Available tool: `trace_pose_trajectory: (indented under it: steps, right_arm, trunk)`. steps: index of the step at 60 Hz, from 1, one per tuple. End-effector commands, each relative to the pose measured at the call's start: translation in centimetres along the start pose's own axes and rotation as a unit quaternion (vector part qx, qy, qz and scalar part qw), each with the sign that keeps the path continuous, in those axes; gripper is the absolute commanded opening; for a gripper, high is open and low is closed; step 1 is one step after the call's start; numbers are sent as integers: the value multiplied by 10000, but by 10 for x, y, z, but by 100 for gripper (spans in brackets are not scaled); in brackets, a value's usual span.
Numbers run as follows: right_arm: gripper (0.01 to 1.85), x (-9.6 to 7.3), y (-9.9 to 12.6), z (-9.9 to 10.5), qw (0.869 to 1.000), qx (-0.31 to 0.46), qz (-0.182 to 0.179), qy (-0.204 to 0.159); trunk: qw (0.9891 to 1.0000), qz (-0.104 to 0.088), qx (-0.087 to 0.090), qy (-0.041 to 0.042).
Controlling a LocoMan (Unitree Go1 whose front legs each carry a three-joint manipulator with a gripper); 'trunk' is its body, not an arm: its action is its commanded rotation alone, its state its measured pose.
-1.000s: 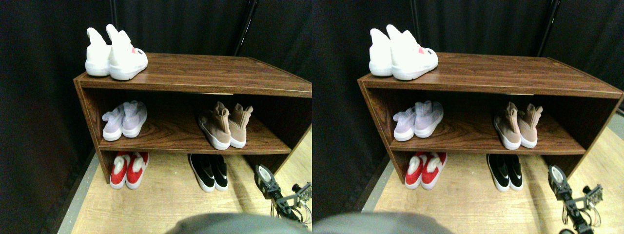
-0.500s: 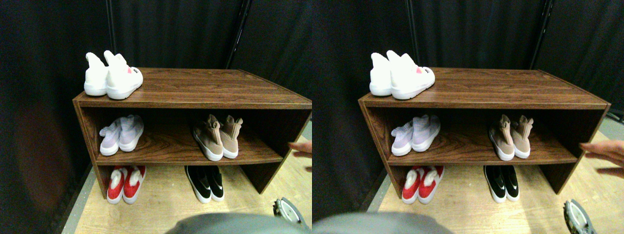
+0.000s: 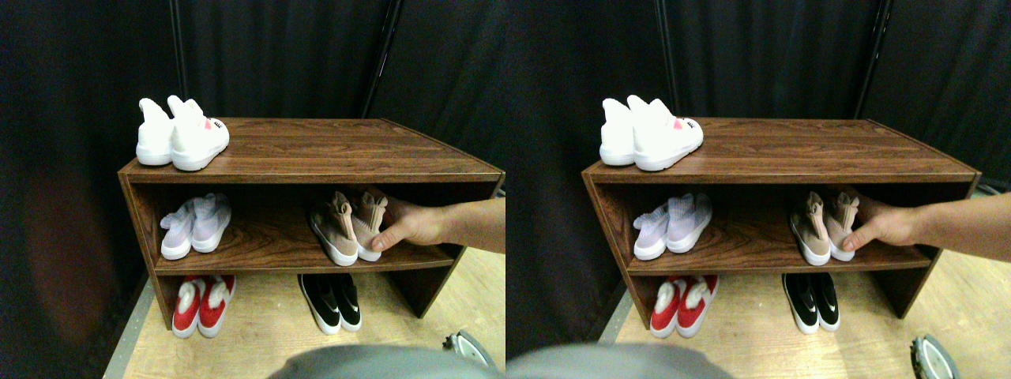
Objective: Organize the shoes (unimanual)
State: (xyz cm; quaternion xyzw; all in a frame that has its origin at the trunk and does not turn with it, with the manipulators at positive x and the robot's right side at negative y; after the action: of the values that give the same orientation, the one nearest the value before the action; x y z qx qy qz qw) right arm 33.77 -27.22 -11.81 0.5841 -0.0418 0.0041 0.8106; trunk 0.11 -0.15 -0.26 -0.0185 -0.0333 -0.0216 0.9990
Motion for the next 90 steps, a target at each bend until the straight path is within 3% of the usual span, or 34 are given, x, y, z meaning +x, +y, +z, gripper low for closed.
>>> trace_pose_trajectory:
  steps: [1,31,50,73,90]
  right_arm:
    - [6,2,8,-3,9997,9,238,-24]
    - [6,10,8,-10,9995,26,254,160]
    - [6,4,8,-7,9997,36,236,0]
    - [6,6,9,-7,9992,69,321,211]
    - [6,8,10,-11,9993,122,270,233]
  trunk:
    - [10000,5,-37,-8]
    - [10000,-33,-20,90]
    - [10000,-53,-17,78]
    - [10000,-23,-20,65]
    - [9999,-52,-26,101]
